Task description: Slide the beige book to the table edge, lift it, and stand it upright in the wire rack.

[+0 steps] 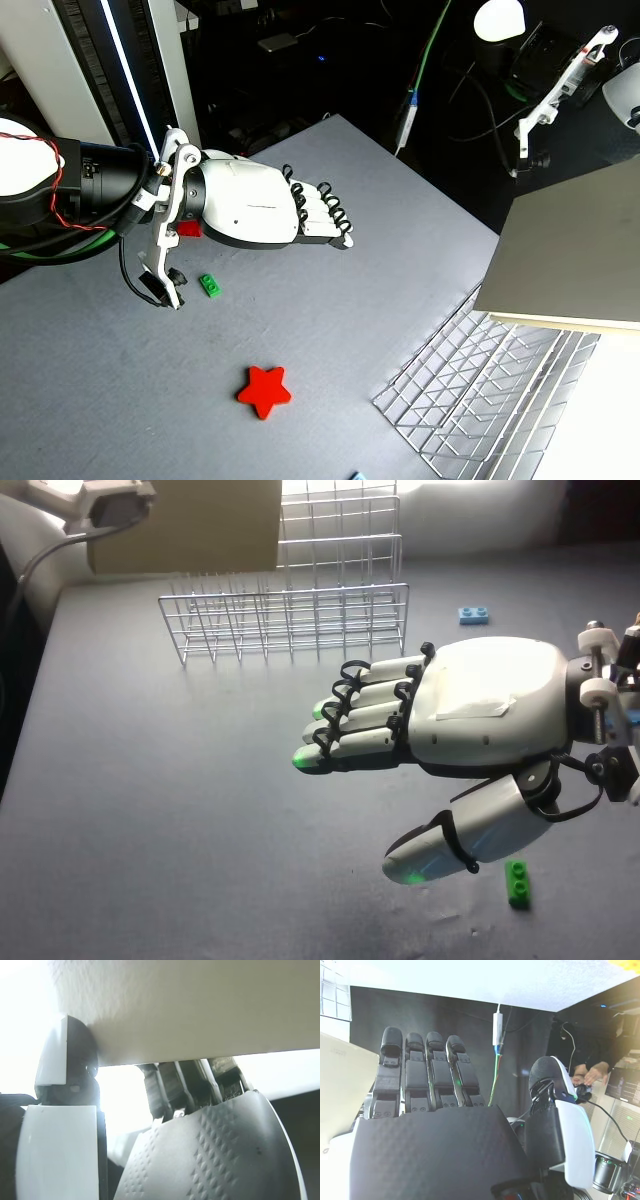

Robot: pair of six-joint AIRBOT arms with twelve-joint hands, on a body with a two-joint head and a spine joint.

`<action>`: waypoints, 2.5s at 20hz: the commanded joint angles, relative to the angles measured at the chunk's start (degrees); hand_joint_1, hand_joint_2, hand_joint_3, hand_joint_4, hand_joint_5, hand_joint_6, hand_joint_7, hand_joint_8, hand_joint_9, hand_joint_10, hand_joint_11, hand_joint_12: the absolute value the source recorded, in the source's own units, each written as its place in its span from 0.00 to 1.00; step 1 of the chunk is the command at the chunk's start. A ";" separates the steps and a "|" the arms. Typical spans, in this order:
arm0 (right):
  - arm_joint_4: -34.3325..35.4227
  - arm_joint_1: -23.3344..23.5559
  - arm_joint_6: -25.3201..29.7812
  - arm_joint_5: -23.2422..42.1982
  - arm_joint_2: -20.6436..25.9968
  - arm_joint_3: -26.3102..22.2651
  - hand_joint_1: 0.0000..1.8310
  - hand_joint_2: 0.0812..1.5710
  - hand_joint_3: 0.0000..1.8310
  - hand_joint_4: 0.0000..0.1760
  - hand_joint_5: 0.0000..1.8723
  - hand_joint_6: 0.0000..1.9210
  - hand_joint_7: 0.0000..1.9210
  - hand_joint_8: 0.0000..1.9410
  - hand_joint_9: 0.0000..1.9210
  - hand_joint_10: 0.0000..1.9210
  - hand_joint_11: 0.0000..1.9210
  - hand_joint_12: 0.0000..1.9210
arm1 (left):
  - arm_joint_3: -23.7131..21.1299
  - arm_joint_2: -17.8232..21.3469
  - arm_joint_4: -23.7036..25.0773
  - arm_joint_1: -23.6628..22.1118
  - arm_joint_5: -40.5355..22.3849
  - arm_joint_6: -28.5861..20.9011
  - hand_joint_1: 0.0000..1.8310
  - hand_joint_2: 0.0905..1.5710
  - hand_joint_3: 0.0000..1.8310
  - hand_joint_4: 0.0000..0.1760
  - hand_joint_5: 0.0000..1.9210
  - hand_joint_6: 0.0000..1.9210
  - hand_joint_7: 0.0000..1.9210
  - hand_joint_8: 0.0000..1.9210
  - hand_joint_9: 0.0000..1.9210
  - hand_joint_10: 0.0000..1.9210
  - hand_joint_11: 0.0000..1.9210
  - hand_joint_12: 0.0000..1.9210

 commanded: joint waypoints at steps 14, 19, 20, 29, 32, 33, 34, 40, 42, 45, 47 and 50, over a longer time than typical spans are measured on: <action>2.15 0.19 0.01 2.76 0.19 -0.21 0.00 0.73 0.00 0.00 0.08 0.00 0.07 0.00 0.06 0.00 0.00 0.22 | 0.03 -0.33 -4.10 -0.32 6.73 -1.12 0.74 0.74 0.00 0.00 0.41 0.62 0.44 0.62 0.39 0.79 0.27 0.86; 2.16 0.18 0.01 2.74 0.23 -0.22 0.00 0.74 0.00 0.00 0.07 0.00 0.07 0.00 0.05 0.00 0.00 0.22 | 1.08 -0.27 -6.68 -2.73 6.01 -1.12 0.74 0.75 0.00 0.00 0.41 0.58 0.44 0.64 0.39 0.80 0.25 0.87; 2.16 0.17 0.01 2.58 0.24 -0.21 0.00 0.73 0.00 0.00 0.07 0.00 0.07 0.00 0.05 0.00 0.00 0.22 | 0.54 -0.22 -5.94 -2.88 6.50 -1.12 0.74 0.74 0.00 0.00 0.41 0.60 0.45 0.62 0.40 0.78 0.26 0.85; 2.16 0.20 0.00 2.57 0.23 -0.21 0.00 0.74 0.00 0.00 0.07 0.00 0.06 0.00 0.05 0.00 0.00 0.20 | -1.69 -0.31 2.18 -3.45 12.65 3.81 0.74 0.74 0.00 0.00 0.42 0.62 0.45 0.60 0.40 0.77 0.28 0.85; 2.16 0.20 -0.06 2.57 0.23 -0.21 0.00 0.73 0.00 0.00 0.08 0.00 0.07 0.00 0.06 0.00 0.00 0.20 | -1.11 -0.73 6.42 -3.10 15.80 4.67 0.74 0.74 0.00 0.00 0.42 0.60 0.45 0.62 0.39 0.78 0.27 0.86; 2.16 0.20 -0.07 2.57 0.22 -0.21 0.00 0.74 0.00 0.00 0.08 0.00 0.07 0.00 0.06 0.00 0.00 0.23 | -0.72 -0.90 7.84 -3.09 15.93 4.49 0.74 0.75 0.00 0.00 0.40 0.62 0.44 0.64 0.39 0.79 0.26 0.86; 2.16 0.20 -0.09 2.57 0.22 -0.21 0.00 0.74 0.00 0.00 0.08 0.00 0.08 0.00 0.07 0.00 0.00 0.24 | -0.32 -1.10 9.52 -2.91 16.77 3.74 0.74 0.74 0.00 0.00 0.41 0.61 0.45 0.63 0.39 0.78 0.26 0.86; 2.16 0.19 -0.12 2.57 0.22 -0.22 0.00 0.74 0.00 0.00 0.08 0.00 0.07 0.00 0.06 0.00 0.00 0.24 | -0.68 -2.35 11.77 -0.97 17.89 -0.44 0.74 0.75 0.00 0.00 0.40 0.61 0.44 0.65 0.39 0.80 0.26 0.86; 2.16 0.18 -0.13 2.57 0.22 -0.22 0.00 0.74 0.00 0.00 0.07 0.00 0.06 0.00 0.05 0.00 0.00 0.21 | -1.16 -2.40 12.21 -1.12 15.06 -0.99 0.74 0.74 0.00 0.00 0.41 0.60 0.45 0.62 0.40 0.78 0.28 0.85; 2.16 0.14 -0.13 2.48 0.23 -0.22 0.00 0.74 0.00 0.00 0.09 0.00 0.08 0.00 0.07 0.00 0.00 0.23 | -1.86 -2.34 12.86 -1.00 12.05 -1.12 0.74 0.74 0.00 0.00 0.40 0.62 0.45 0.63 0.39 0.79 0.27 0.85; 2.16 0.11 -0.13 2.48 0.22 -0.21 0.00 0.74 0.00 0.00 0.08 0.00 0.08 0.00 0.07 0.00 0.00 0.23 | -2.15 -2.50 13.89 0.05 13.64 -1.12 0.74 0.74 0.00 0.00 0.41 0.61 0.44 0.63 0.39 0.79 0.27 0.86; 2.16 0.03 -0.14 2.48 0.22 -0.22 0.00 0.73 0.00 0.00 0.08 0.00 0.08 0.00 0.07 0.00 0.00 0.24 | -2.25 -2.85 15.82 1.50 16.60 -1.12 0.74 0.75 0.00 0.00 0.40 0.61 0.44 0.65 0.39 0.80 0.27 0.87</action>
